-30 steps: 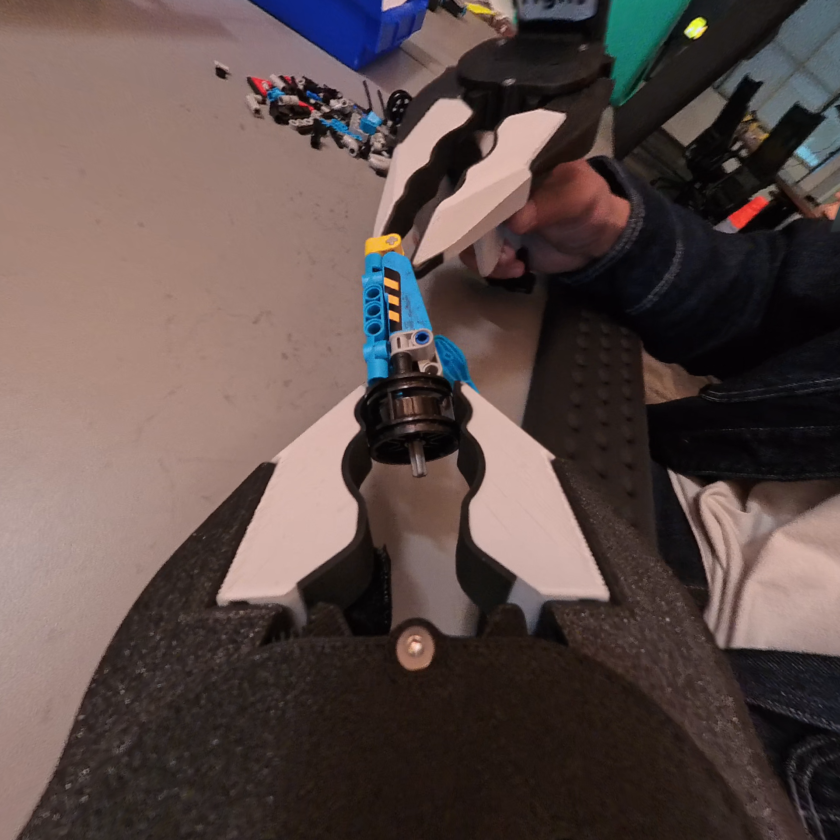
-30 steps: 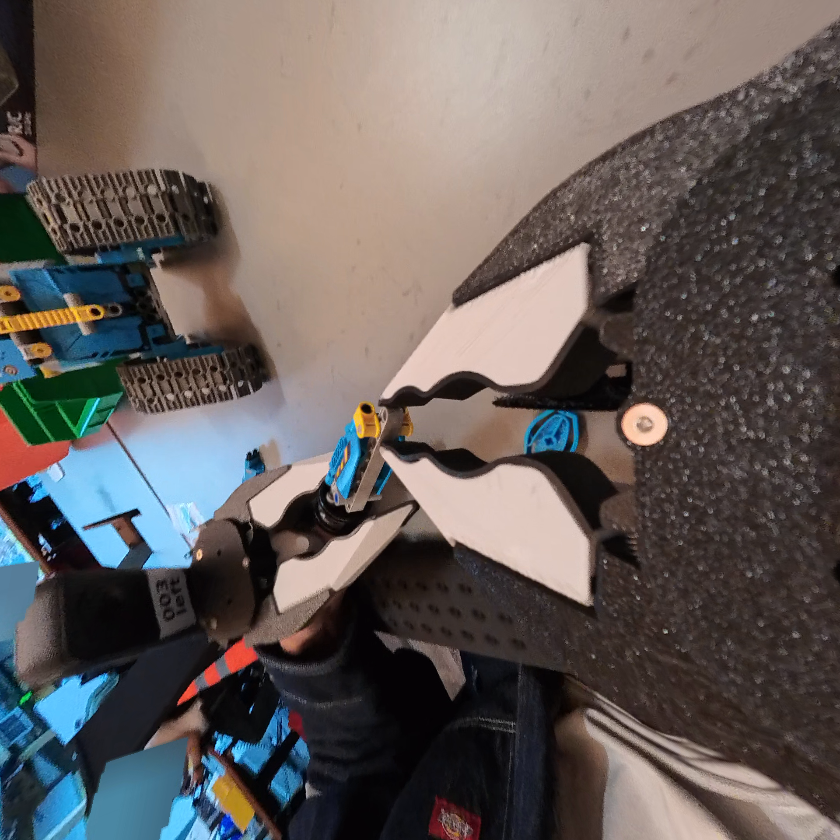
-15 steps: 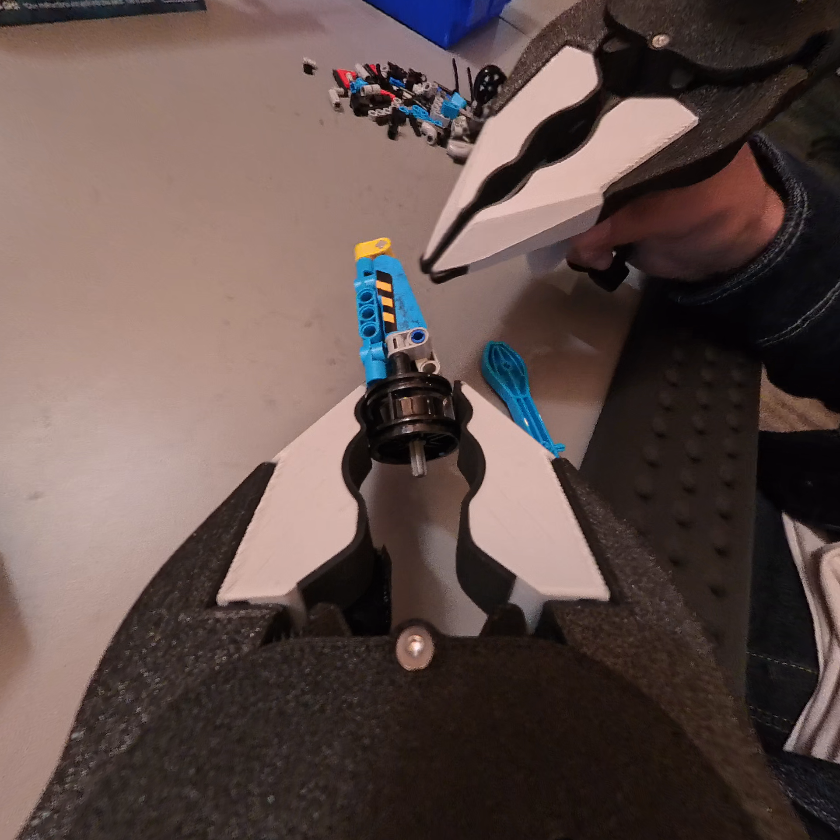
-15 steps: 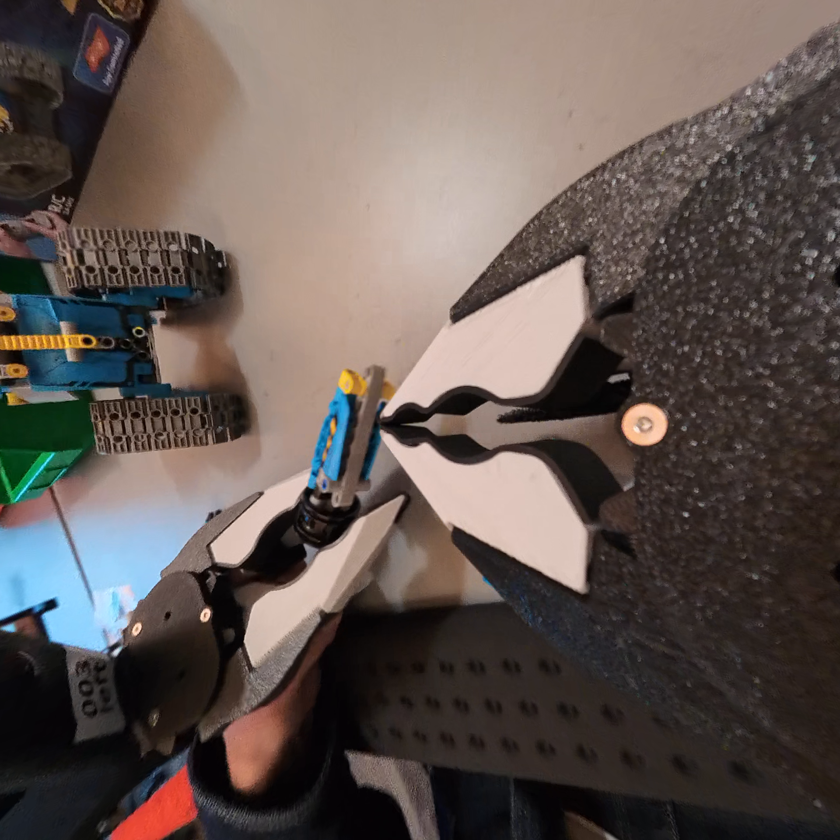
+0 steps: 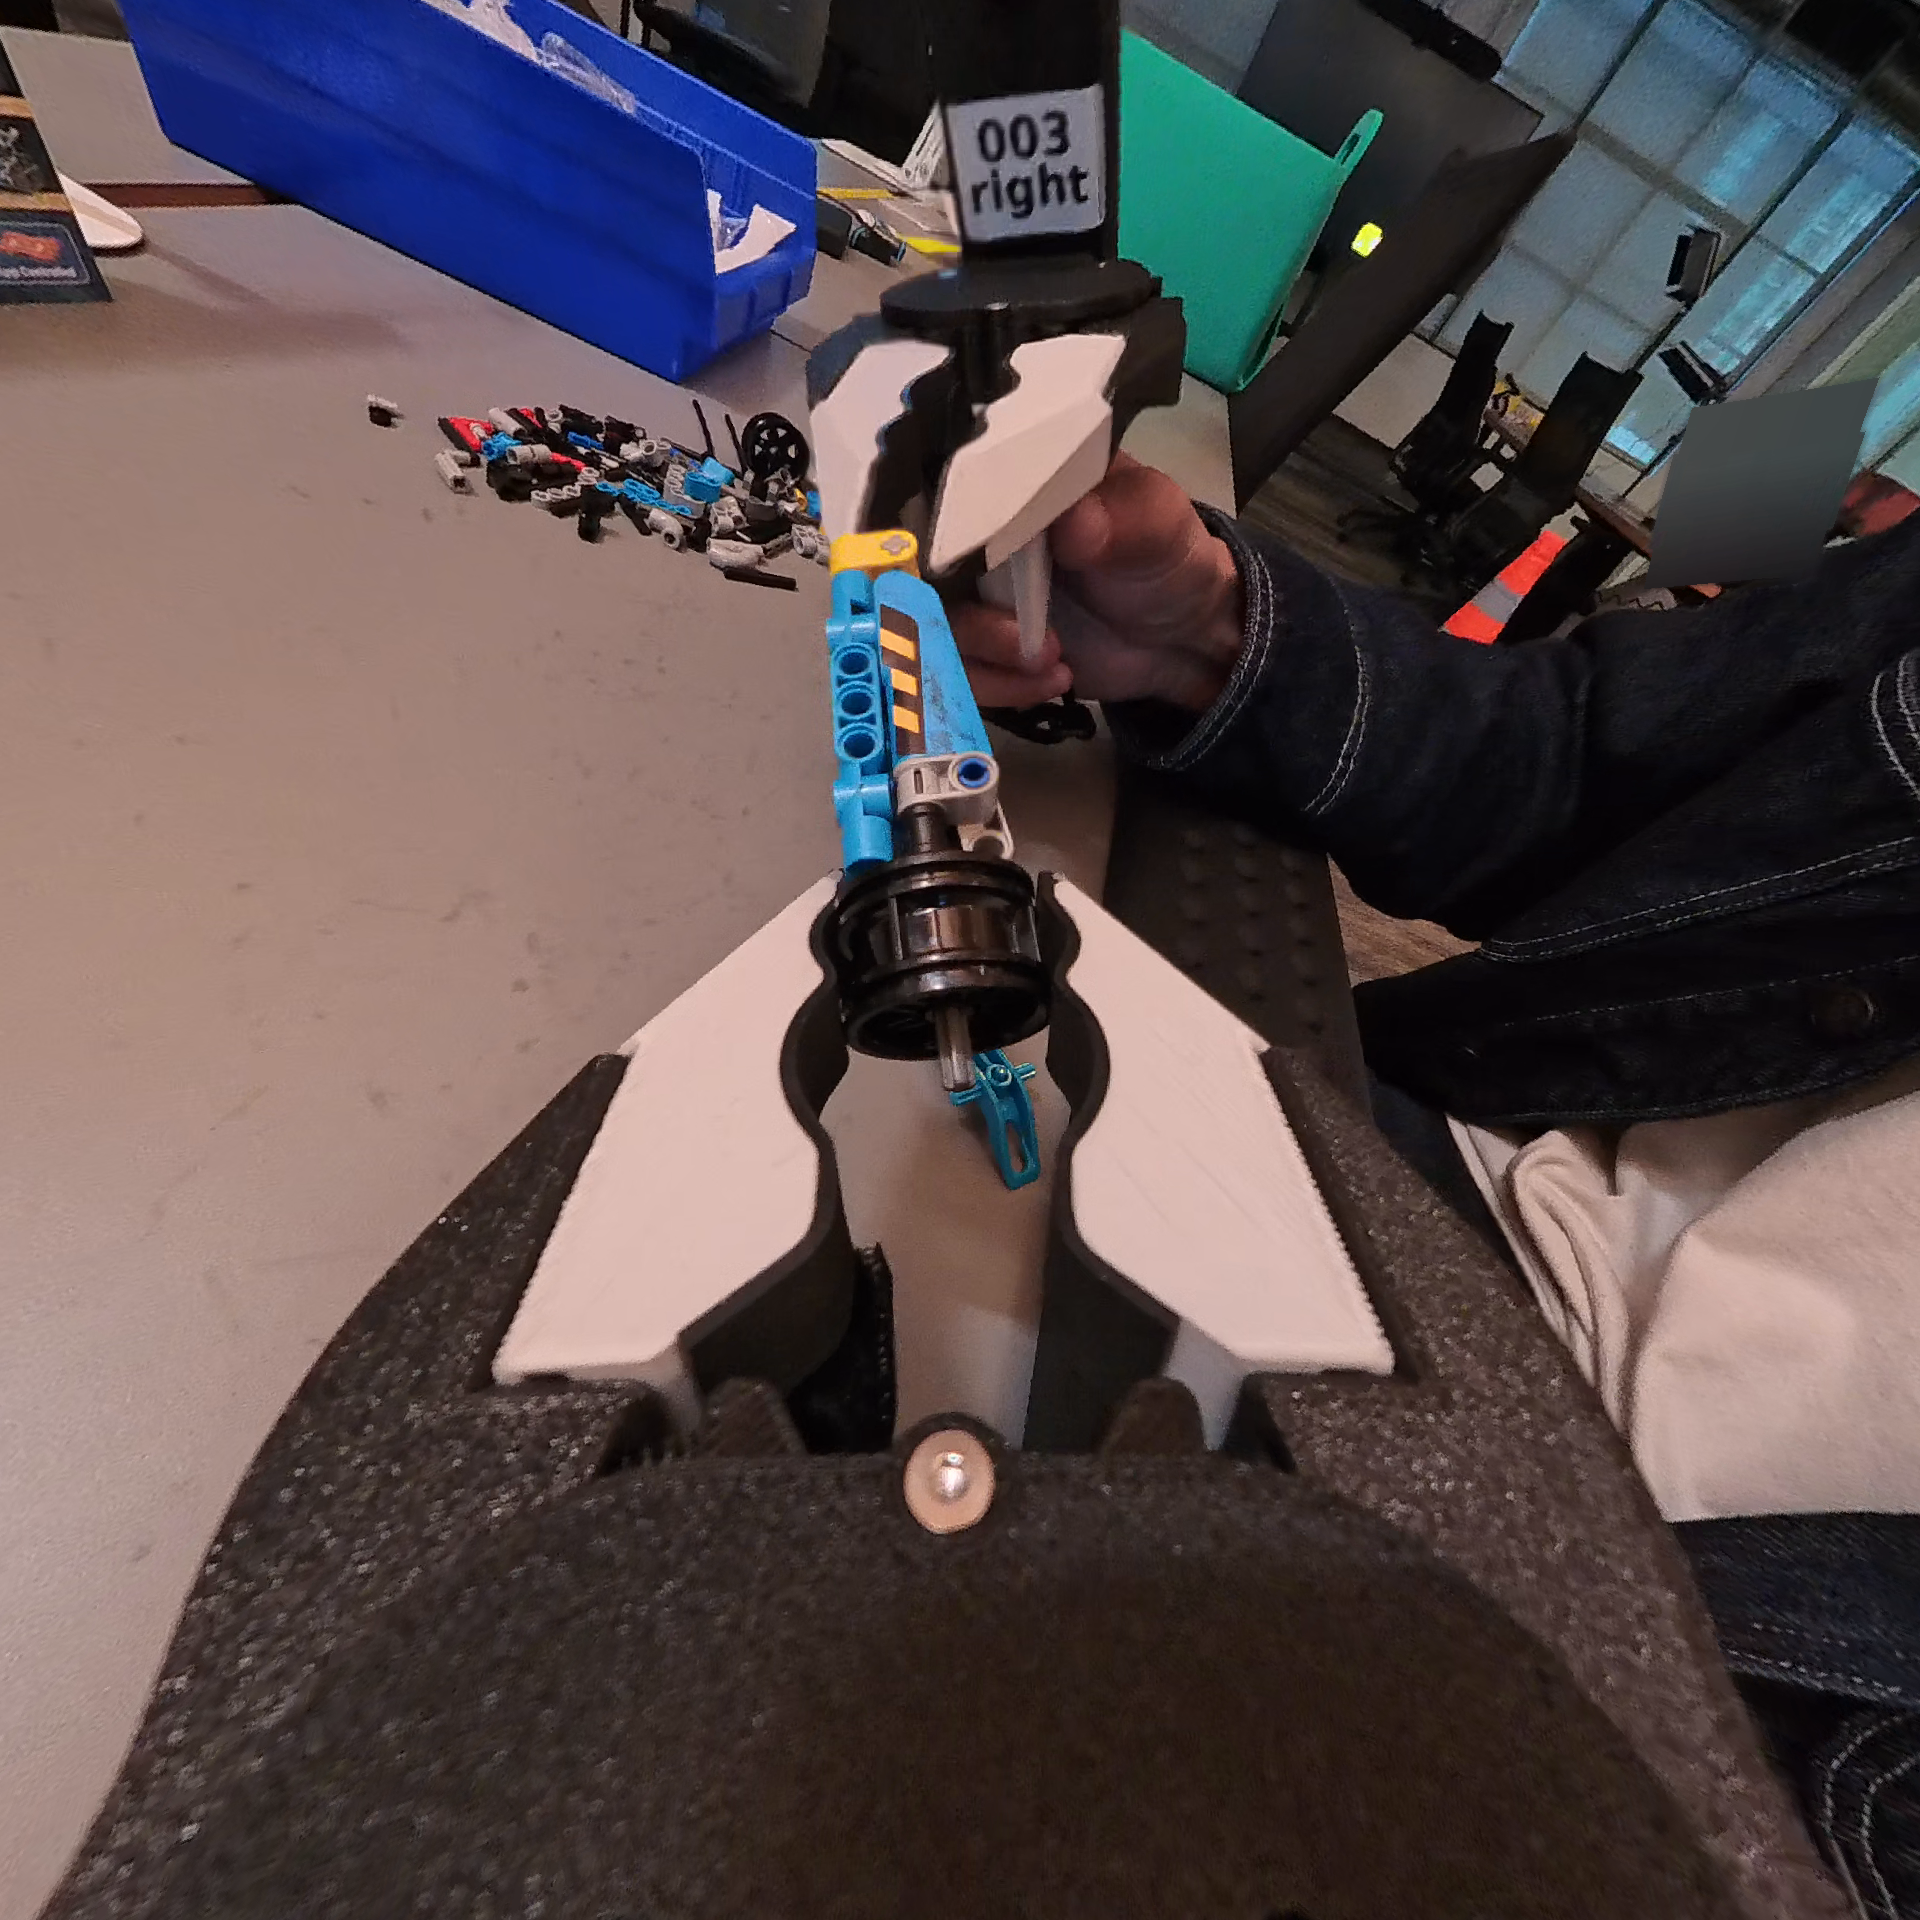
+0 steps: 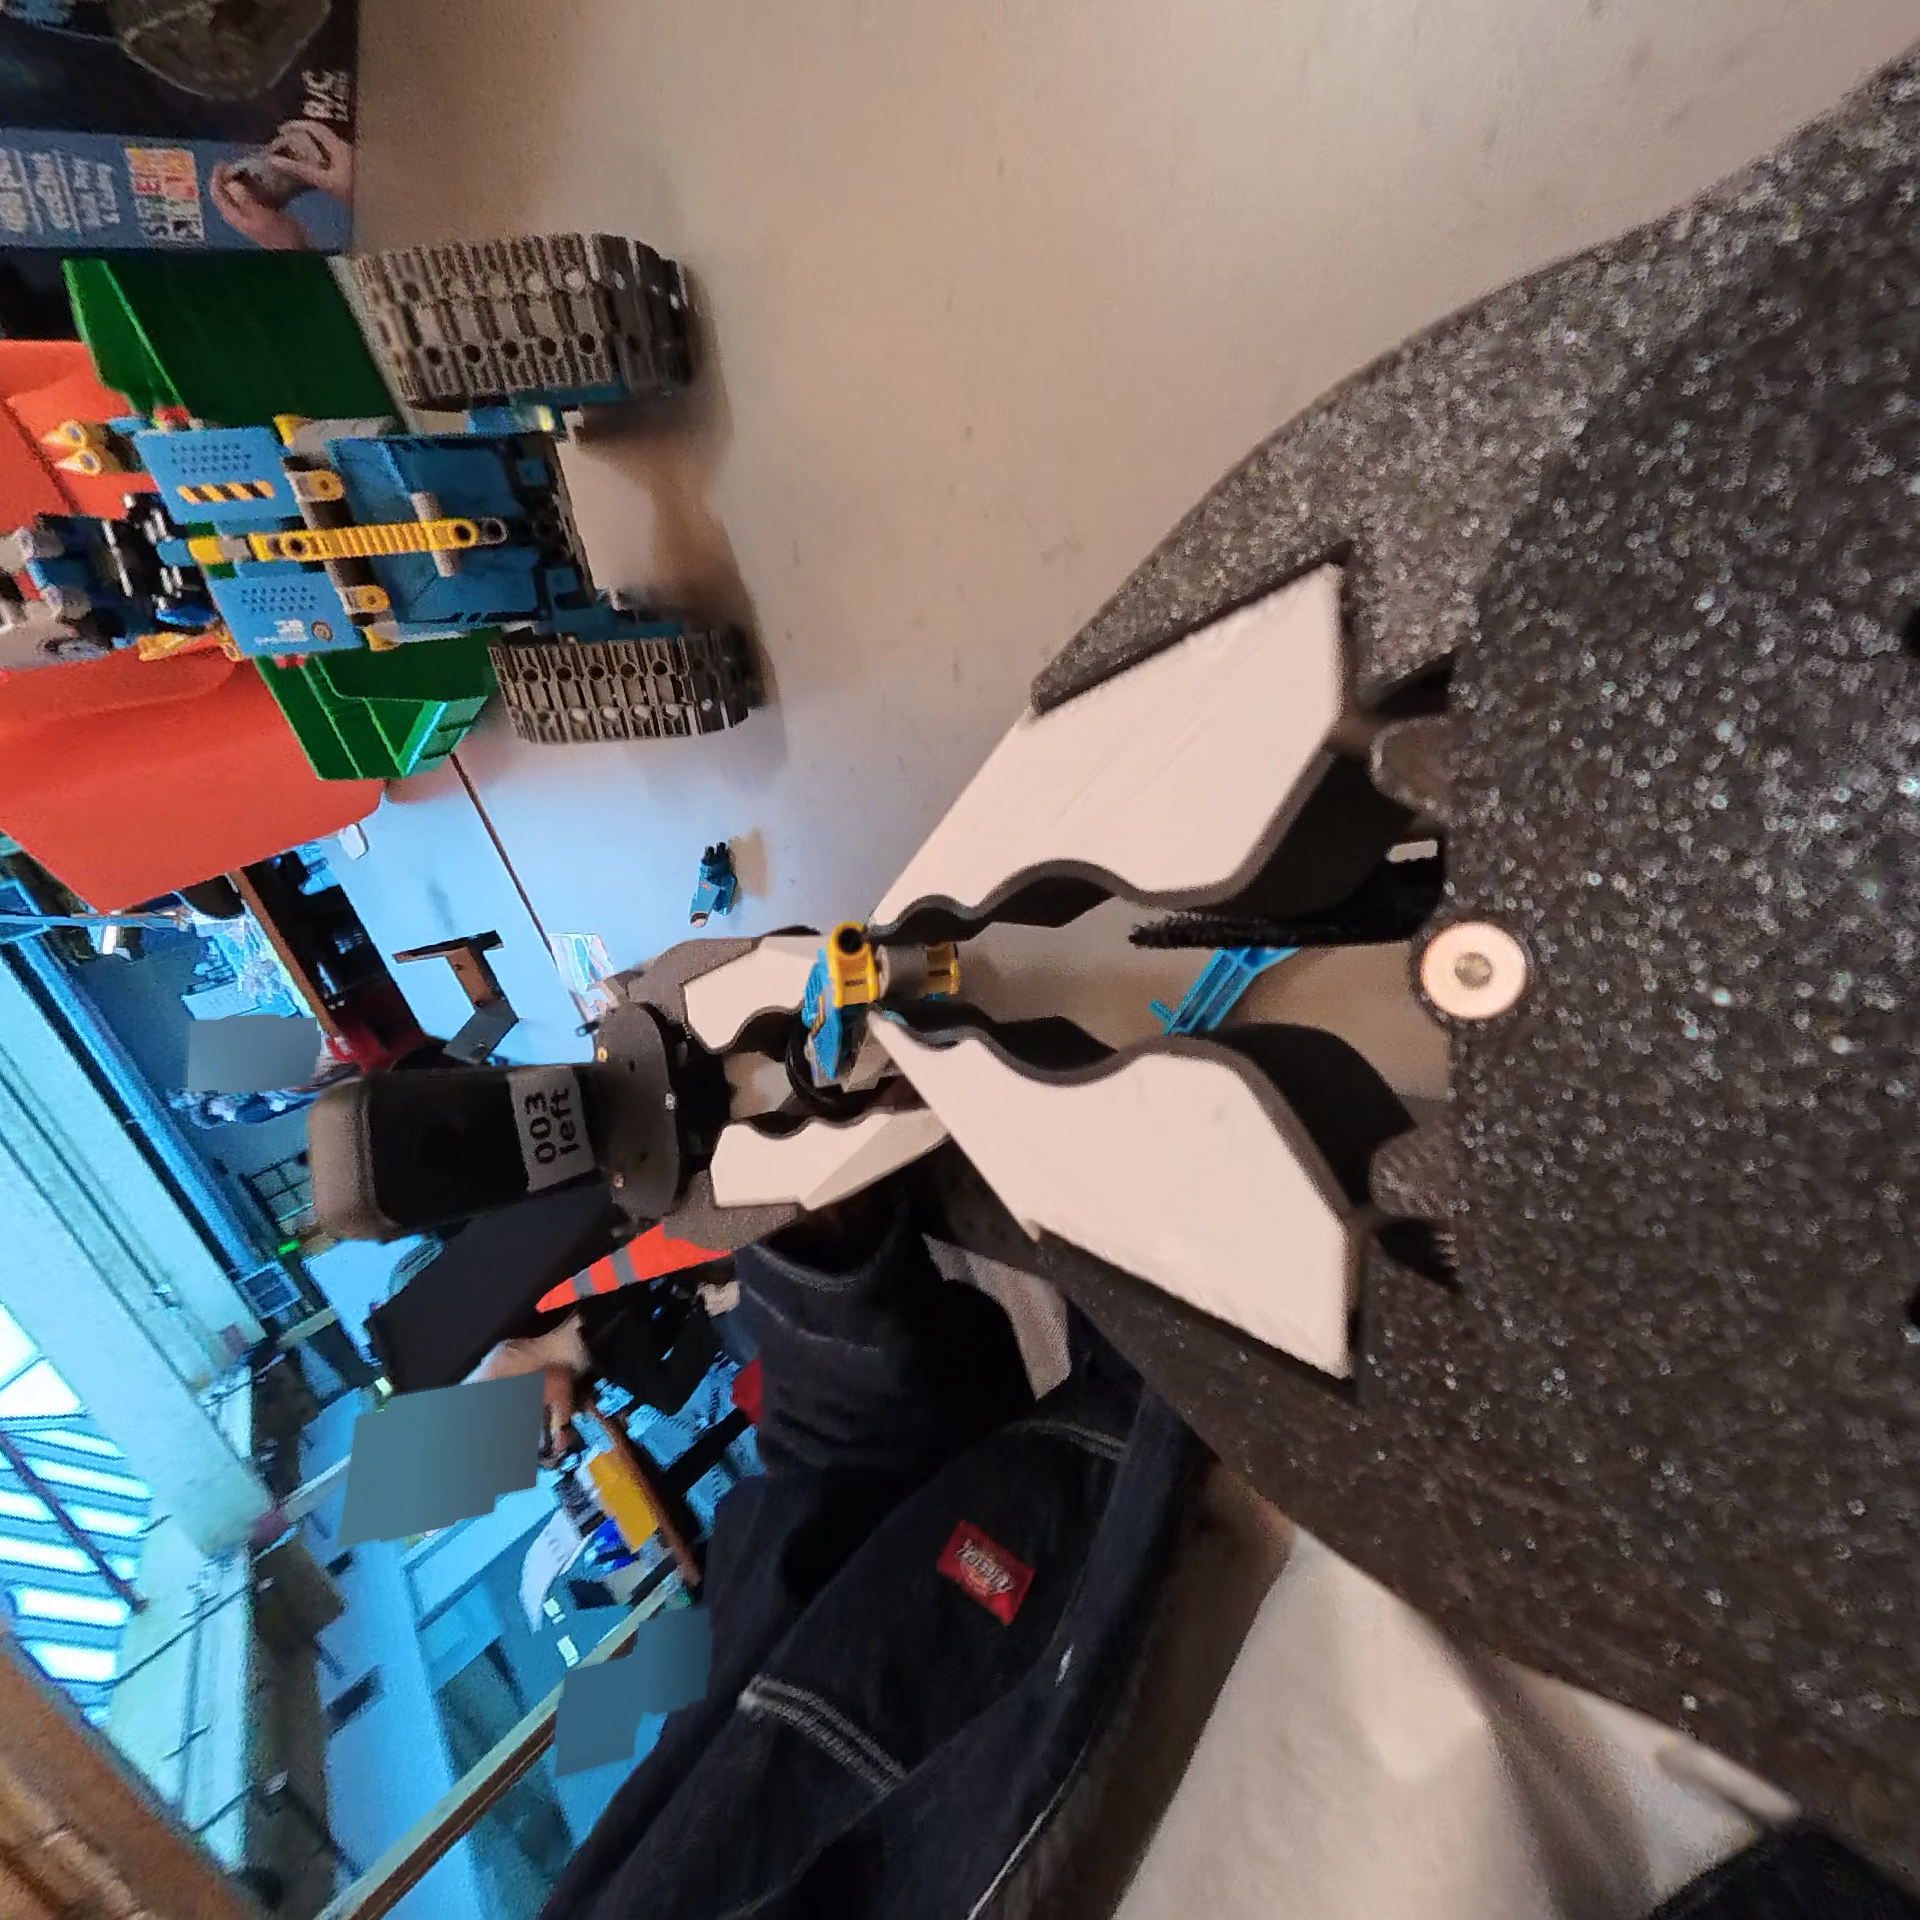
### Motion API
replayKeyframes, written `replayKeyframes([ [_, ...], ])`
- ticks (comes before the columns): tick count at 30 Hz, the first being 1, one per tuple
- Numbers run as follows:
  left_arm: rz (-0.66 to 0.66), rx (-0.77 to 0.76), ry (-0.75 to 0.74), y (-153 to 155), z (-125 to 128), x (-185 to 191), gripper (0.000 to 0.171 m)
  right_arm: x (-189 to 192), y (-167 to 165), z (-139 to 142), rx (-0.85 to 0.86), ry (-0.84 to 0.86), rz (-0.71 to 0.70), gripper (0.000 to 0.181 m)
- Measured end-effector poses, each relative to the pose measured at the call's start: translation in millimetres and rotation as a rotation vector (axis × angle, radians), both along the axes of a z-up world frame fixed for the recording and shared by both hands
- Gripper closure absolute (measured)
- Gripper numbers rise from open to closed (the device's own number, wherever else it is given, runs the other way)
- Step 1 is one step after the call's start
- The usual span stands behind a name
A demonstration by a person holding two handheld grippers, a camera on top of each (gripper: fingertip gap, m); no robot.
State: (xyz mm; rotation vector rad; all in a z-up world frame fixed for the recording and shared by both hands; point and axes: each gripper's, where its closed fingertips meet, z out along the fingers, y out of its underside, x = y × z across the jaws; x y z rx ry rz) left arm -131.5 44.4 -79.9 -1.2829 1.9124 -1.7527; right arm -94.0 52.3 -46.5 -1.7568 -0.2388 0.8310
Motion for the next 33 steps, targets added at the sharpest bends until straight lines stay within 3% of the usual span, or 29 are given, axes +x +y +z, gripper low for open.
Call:
replayKeyframes([
  [3,-0.008,0.027,0.0,-1,-1,-1,0.136,-3,-5,4,0.056,-0.109,0.008,0.174],
  [5,-0.011,0.048,0.001,0,0,1,0.116,-6,-6,-2,0.064,-0.223,0.007,0.174],
  [6,-0.005,0.058,-0.006,2,1,2,0.114,-8,-6,-6,0.061,-0.269,0.009,0.175],
  [10,-0.042,0.135,-0.03,3,2,7,0.123,-26,-8,-18,0.062,-0.387,0.075,0.175],
  [13,-0.126,0.235,-0.045,-6,-7,4,0.138,-31,-8,-24,0.046,-0.416,0.094,0.175],
  [16,-0.129,0.308,-0.051,-7,-15,6,0.151,-32,-8,-31,0.018,-0.43,0.104,0.175],
  [27,-0.06,0.201,0.076,0,-33,12,0.152,-28,-9,-56,-0.12,-0.447,0.107,0.176],
  [33,-0.074,0.113,0.015,-3,-14,7,0.153,-31,-11,-41,-0.052,-0.389,0.131,0.176],
])
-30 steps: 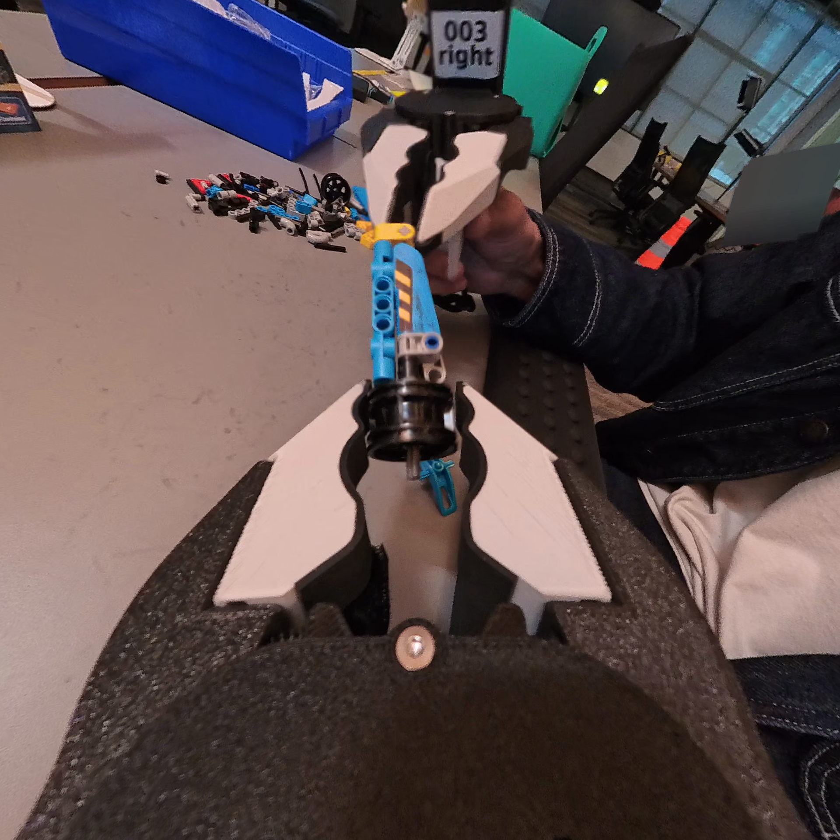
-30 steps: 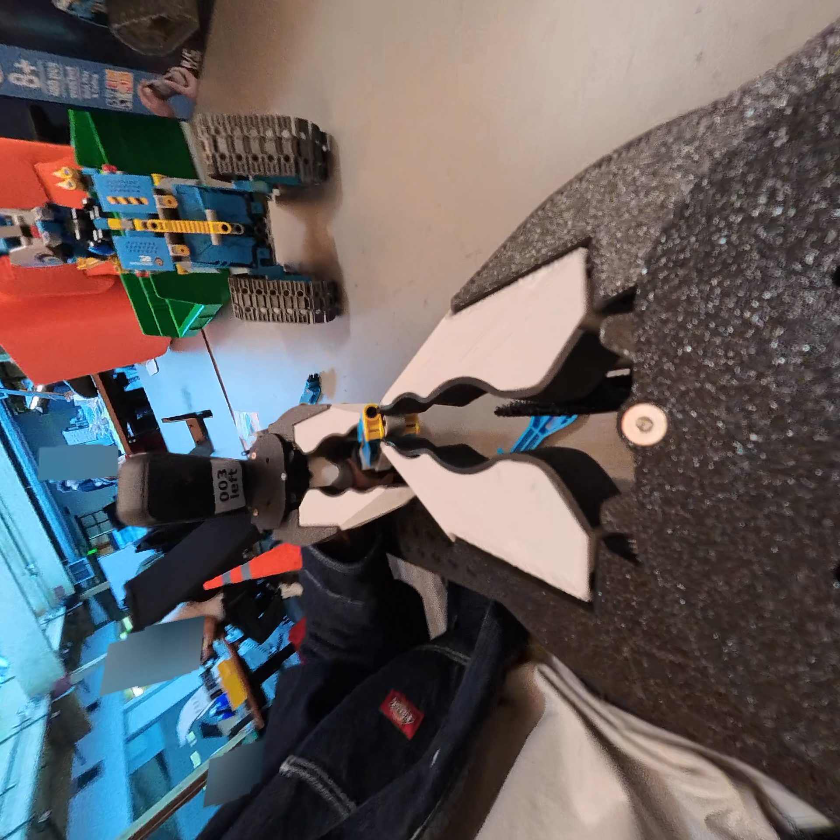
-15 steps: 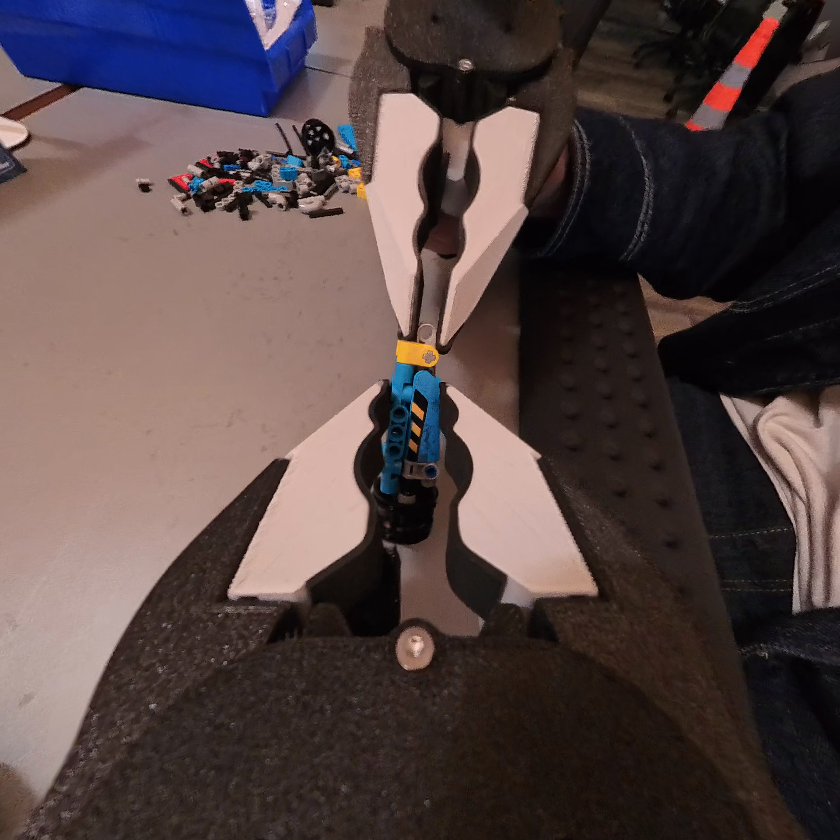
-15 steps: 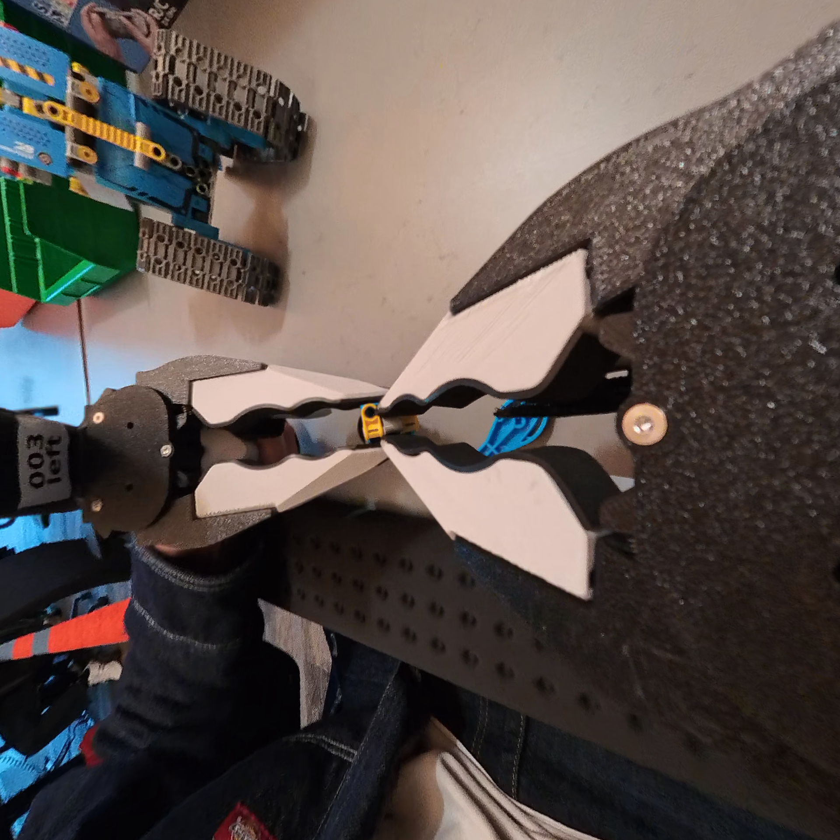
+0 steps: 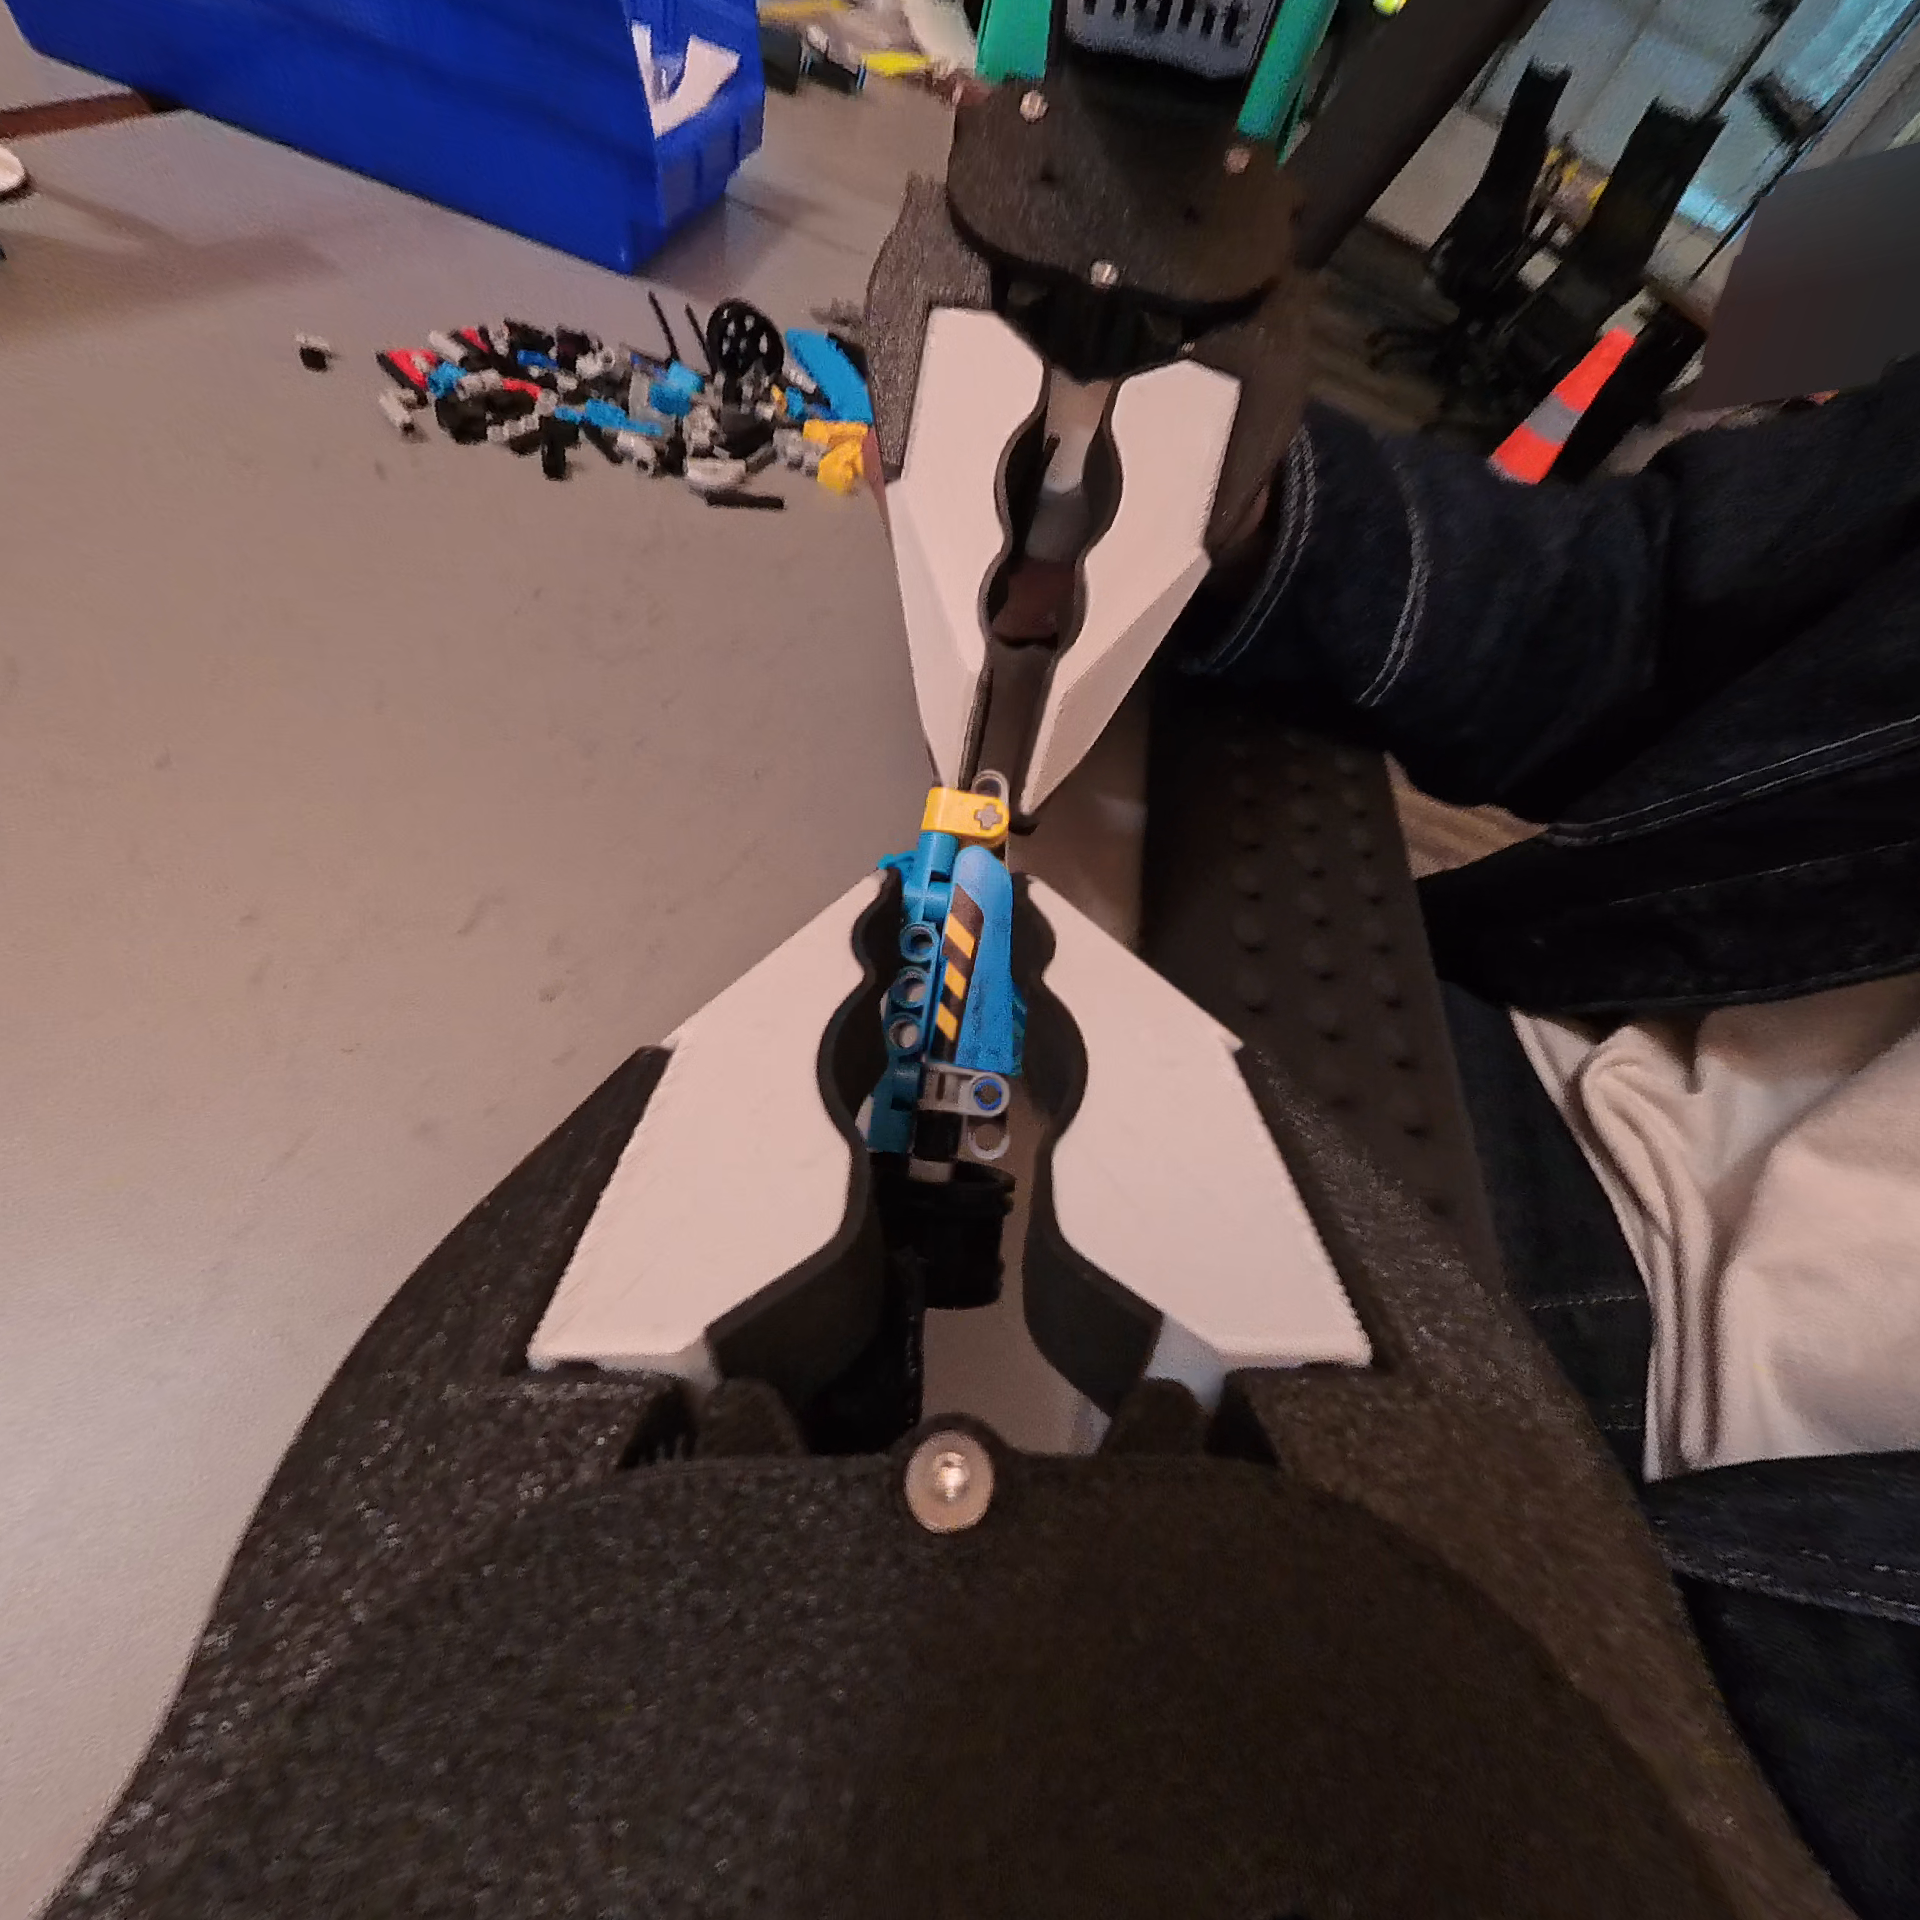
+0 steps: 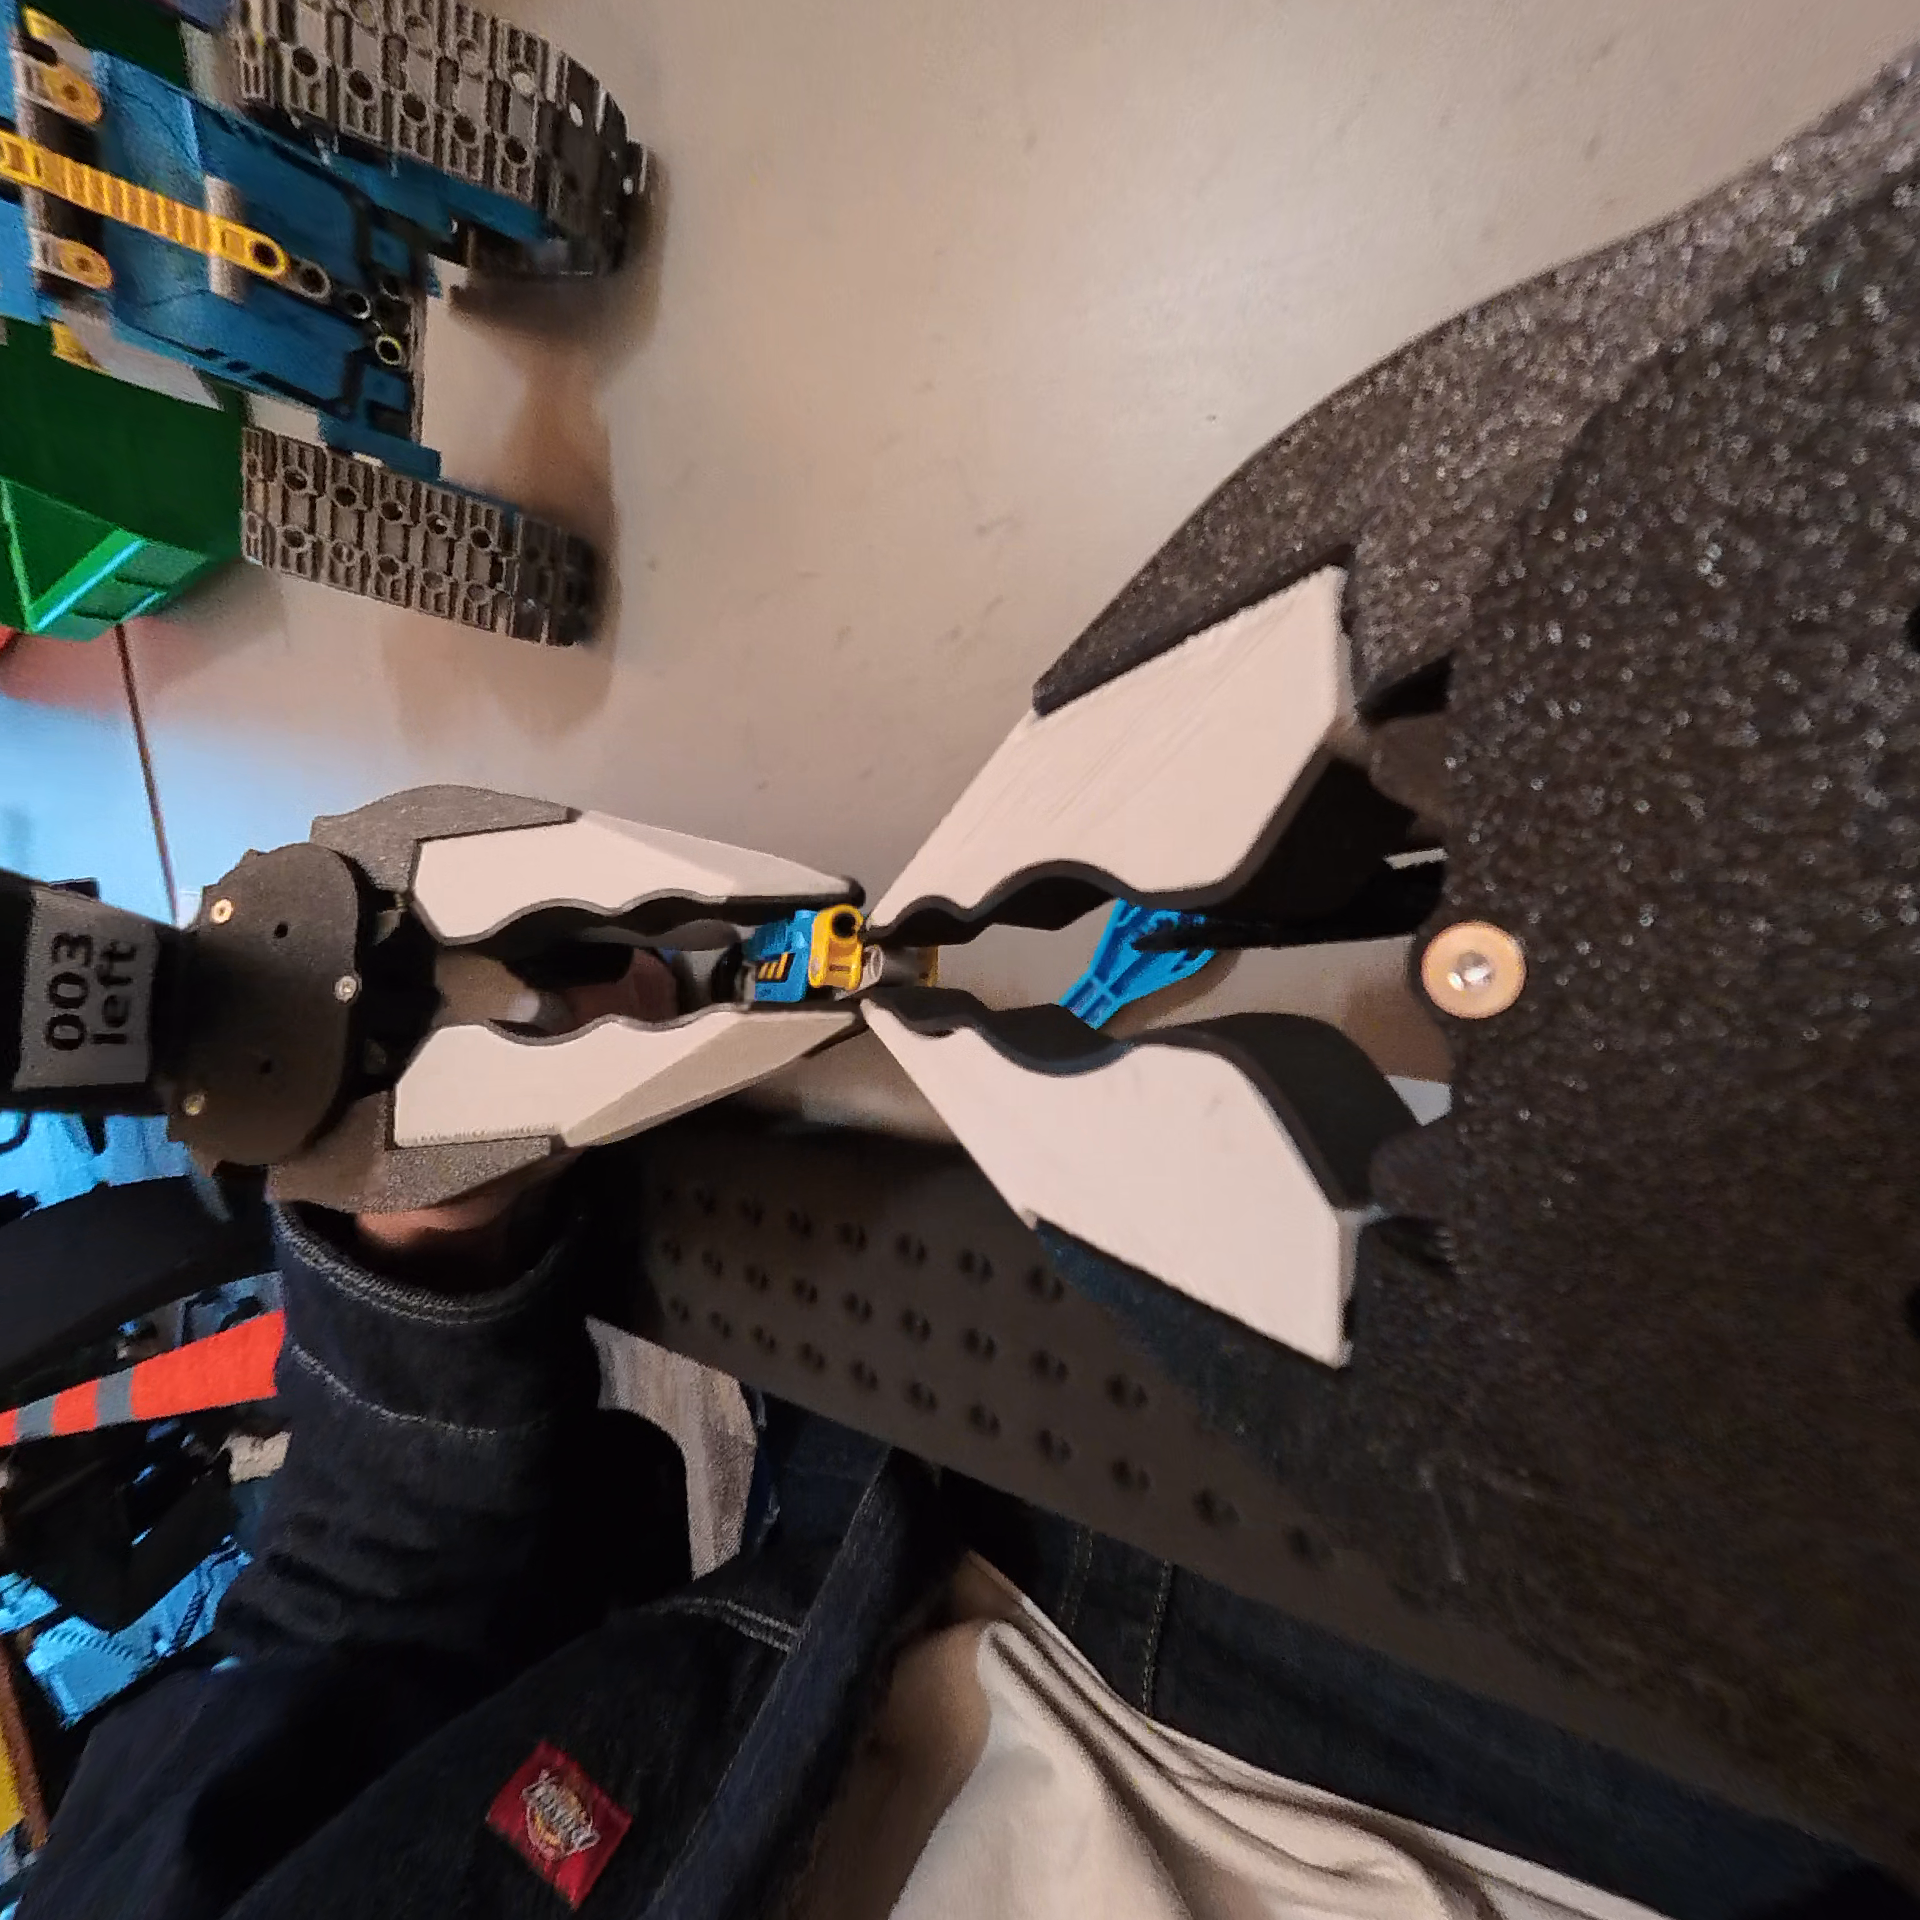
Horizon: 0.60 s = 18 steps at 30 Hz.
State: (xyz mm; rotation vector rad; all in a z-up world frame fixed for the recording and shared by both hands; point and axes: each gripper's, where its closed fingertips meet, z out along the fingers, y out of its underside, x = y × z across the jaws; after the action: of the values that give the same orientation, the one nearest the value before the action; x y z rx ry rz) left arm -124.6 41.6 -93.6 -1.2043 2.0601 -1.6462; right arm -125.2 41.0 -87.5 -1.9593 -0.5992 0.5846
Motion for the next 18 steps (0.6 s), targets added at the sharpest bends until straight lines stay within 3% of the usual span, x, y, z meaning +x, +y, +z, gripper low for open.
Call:
replayKeyframes([
  [8,-0.01,0.033,-0.016,0,-2,-4,0.153,-4,-1,-8,-0.056,0.029,0.03,0.176],
  [18,-0.049,0.108,-0.037,-9,-7,-7,0.155,-10,-2,-13,-0.036,-0.1,0.043,0.176],
])
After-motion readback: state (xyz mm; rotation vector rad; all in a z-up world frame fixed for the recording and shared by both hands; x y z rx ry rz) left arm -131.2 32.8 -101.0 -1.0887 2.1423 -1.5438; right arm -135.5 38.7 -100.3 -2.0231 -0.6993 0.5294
